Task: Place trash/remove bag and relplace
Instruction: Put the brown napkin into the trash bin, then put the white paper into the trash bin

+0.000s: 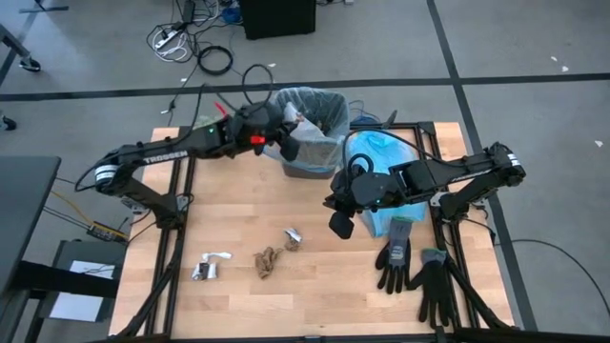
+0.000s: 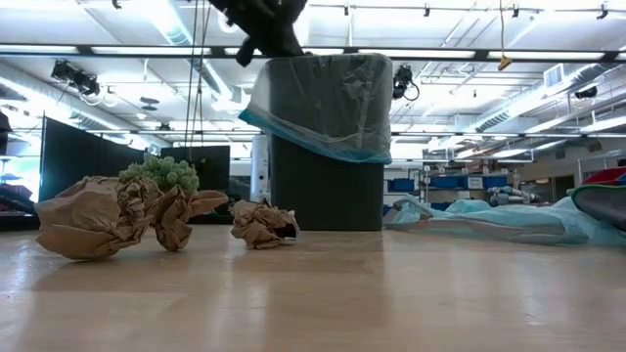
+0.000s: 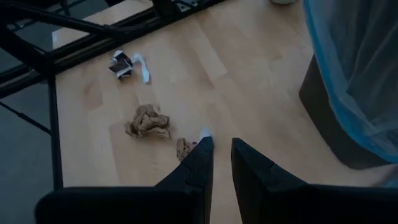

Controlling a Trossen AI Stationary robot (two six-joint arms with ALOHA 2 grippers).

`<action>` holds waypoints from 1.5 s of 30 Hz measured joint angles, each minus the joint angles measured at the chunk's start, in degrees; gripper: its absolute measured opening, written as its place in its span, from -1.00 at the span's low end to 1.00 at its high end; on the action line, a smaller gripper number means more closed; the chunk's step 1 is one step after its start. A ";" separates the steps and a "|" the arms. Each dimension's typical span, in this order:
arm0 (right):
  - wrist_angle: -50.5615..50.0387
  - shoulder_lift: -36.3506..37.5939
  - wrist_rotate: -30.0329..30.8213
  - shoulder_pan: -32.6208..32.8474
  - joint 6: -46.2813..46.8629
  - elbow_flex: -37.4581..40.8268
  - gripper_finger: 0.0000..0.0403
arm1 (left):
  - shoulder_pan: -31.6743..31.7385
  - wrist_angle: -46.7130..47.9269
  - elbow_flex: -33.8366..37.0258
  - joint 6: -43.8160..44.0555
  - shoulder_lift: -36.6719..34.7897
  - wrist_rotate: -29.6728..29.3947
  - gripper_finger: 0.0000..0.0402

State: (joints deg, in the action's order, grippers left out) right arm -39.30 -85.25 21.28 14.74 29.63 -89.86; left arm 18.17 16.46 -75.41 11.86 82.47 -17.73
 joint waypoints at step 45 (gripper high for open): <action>35.32 -0.37 -19.39 -7.38 -16.12 28.07 -0.71 | -14.99 16.00 2.18 3.85 -21.77 -0.73 0.03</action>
State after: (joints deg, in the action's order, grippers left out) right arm -3.98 -85.62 1.88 7.35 13.52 -61.80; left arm 3.18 32.47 -73.22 15.71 60.70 -18.46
